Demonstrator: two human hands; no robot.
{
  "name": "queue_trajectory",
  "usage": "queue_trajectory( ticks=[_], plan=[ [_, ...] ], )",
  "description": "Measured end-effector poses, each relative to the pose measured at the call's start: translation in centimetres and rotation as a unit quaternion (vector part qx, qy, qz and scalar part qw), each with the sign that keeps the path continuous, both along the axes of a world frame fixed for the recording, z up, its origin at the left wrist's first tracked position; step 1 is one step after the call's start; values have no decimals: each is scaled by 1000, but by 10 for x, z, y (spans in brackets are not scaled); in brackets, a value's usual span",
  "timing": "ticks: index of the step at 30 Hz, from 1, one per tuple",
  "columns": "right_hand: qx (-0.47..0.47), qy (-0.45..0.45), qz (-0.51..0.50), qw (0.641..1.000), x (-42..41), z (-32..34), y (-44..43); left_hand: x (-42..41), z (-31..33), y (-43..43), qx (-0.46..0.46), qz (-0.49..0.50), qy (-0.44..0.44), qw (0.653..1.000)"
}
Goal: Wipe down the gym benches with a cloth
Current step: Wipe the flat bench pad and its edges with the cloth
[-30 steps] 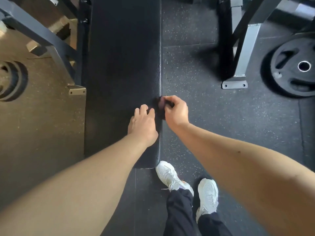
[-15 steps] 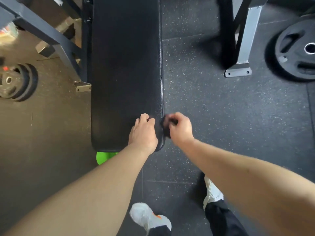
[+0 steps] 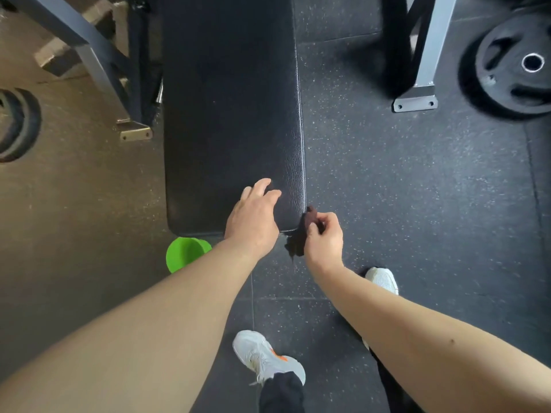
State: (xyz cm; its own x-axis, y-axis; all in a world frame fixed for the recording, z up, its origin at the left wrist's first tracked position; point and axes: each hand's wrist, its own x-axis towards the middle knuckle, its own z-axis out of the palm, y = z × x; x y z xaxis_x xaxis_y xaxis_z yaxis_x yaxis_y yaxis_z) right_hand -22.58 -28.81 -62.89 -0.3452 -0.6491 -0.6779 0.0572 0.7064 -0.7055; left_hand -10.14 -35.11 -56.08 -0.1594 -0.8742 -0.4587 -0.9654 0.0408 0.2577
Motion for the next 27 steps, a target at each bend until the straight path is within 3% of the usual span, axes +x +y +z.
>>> queue_trajectory(
  ticks=[8,15,22,27],
  plan=[
    [-78,84,-13,993,4,12,-21,51,1,24,9,-32,-24,999],
    [-50,33,-138,989,45,3,20,60,1,37,21,-88,-65,994],
    [-100,41,-159,981,40,5,27,61,-3,41,-3,-120,-88,989],
    [-146,40,-151,977,50,-5,35,60,-12,50,-78,-118,-108,984]
  ],
)
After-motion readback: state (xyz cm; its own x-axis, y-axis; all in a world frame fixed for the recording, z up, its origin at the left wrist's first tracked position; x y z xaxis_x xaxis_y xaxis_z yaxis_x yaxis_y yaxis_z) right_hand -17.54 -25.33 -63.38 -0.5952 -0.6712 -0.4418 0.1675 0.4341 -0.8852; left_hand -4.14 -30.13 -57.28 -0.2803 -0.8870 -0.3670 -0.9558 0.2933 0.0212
